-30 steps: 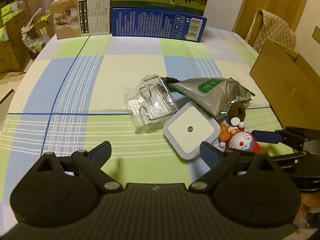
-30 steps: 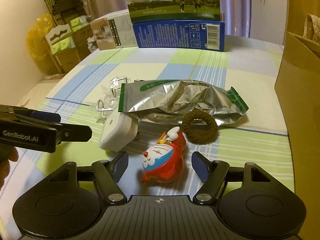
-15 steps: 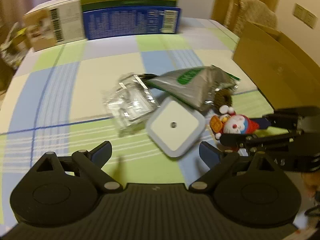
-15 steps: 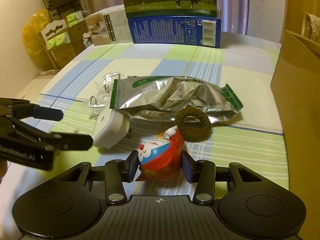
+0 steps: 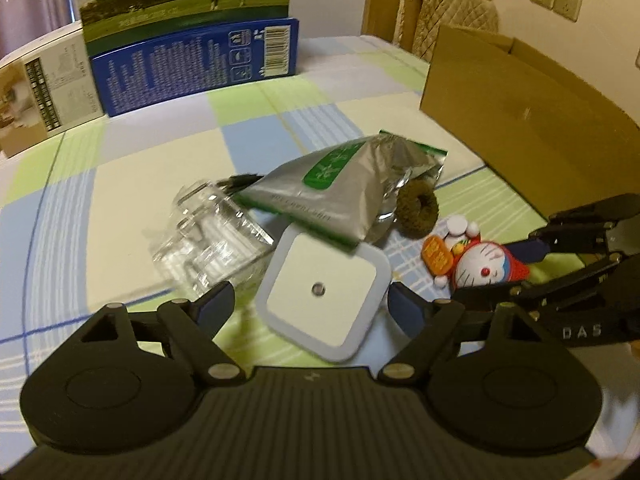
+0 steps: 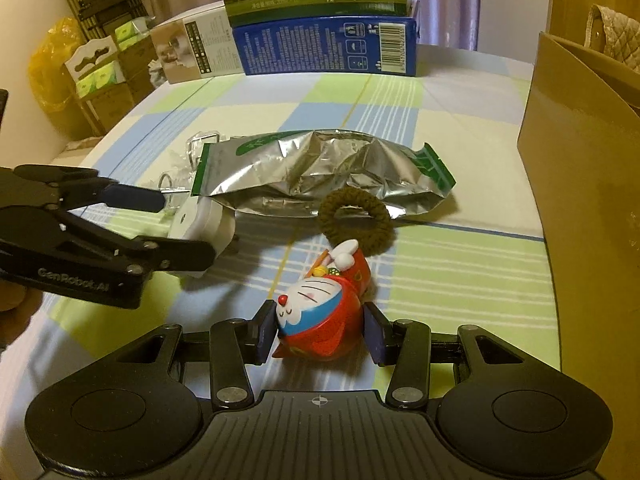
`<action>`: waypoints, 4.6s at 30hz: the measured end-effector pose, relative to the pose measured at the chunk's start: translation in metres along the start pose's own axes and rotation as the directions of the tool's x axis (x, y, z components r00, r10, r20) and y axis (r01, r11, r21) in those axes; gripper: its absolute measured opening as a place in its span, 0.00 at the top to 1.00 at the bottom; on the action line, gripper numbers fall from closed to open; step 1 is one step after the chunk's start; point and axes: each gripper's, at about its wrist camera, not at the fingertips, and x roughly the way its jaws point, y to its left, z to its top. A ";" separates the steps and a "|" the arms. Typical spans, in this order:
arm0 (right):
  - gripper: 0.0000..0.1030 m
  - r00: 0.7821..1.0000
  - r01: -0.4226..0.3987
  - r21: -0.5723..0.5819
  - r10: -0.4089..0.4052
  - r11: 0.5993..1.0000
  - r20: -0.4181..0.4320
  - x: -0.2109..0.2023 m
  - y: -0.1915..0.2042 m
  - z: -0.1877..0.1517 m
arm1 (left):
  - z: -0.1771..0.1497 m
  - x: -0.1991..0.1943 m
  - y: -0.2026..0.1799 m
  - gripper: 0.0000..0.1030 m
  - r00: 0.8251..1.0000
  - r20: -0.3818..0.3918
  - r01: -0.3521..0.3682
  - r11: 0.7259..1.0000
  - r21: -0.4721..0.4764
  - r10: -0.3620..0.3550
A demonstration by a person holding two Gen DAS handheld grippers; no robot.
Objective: Organize objects
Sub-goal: 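Grasp the red Doraemon figure with the right tool while the left tool reaches the white night light, then grasp the white square night light with the left tool, then carry the night light and Doraemon figure to the cardboard box in both tools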
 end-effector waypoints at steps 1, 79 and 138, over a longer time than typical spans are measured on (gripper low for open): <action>0.59 1.000 -0.002 0.004 0.002 1.000 0.000 0.000 0.000 0.000 | 0.001 0.003 -0.001 0.23 1.000 0.001 0.005 1.000 0.002 -0.005; 0.59 0.988 0.086 0.027 -0.089 0.996 0.125 -0.079 -0.005 -0.037 | -0.032 -0.075 -0.065 0.41 0.993 0.019 -0.105 0.968 -0.229 0.112; 0.59 0.903 0.254 0.187 -0.302 0.949 0.307 -0.289 -0.140 -0.049 | 0.076 -0.134 -0.265 0.41 0.985 0.157 0.092 0.992 -0.081 -0.079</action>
